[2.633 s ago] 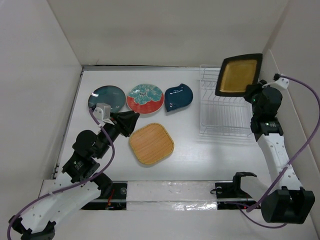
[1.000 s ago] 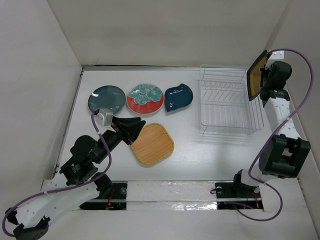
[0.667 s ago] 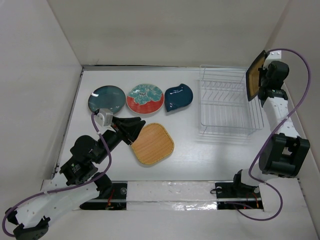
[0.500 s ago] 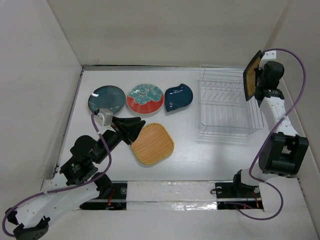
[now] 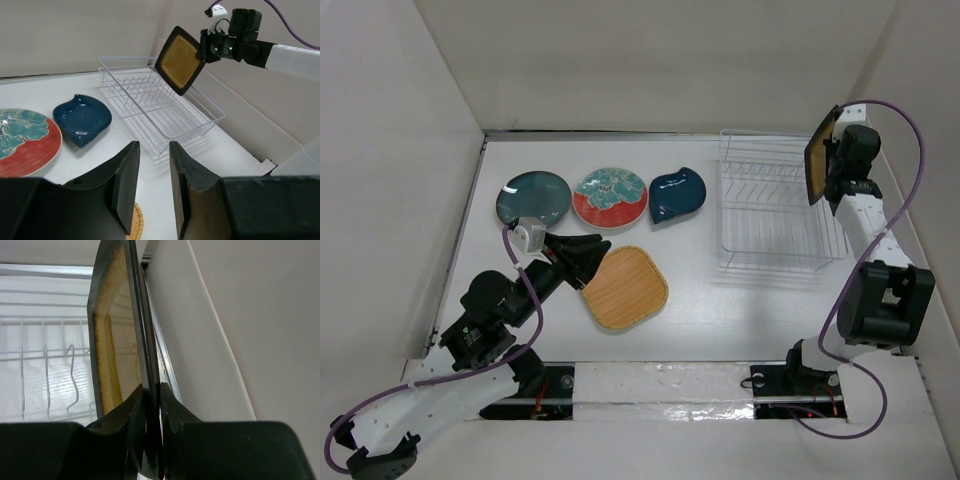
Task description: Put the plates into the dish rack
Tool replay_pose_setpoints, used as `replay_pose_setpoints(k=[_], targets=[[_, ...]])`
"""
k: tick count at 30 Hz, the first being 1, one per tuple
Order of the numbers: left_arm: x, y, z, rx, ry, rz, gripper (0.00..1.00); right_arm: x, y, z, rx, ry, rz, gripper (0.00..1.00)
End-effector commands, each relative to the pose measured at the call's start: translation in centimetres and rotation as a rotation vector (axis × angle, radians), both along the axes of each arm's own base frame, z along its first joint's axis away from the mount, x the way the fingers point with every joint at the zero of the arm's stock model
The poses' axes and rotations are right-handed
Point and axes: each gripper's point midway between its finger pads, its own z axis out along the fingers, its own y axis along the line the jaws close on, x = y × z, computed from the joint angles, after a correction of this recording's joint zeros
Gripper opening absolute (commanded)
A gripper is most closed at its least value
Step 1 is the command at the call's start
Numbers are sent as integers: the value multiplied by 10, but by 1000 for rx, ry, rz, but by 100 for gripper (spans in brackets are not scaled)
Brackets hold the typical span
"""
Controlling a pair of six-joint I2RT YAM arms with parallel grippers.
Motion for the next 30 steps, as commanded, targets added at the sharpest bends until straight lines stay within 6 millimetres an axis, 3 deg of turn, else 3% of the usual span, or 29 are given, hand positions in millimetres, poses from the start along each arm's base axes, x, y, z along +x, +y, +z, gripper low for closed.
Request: replay_pose_setpoints(k=[1,5,10,20,30], targets=[[-3,-1,17,-33,-40,-11,27,-18,-24,124,-79,-363,-100,0],[-3,-1,17,-35,-41,-13,27,-20,-25,122,-69,-364,-94,0],[-4,1,19,-40,-45,-13,27,-14,-25,95,-50,-314,-87,0],[-5,1,19,-43,-46,-13,27,-11,-21,80,-44,-297,-59,0],[-6,3,21,-47,-51,-14,27,-6,-12,46,5,-261,-31,0]])
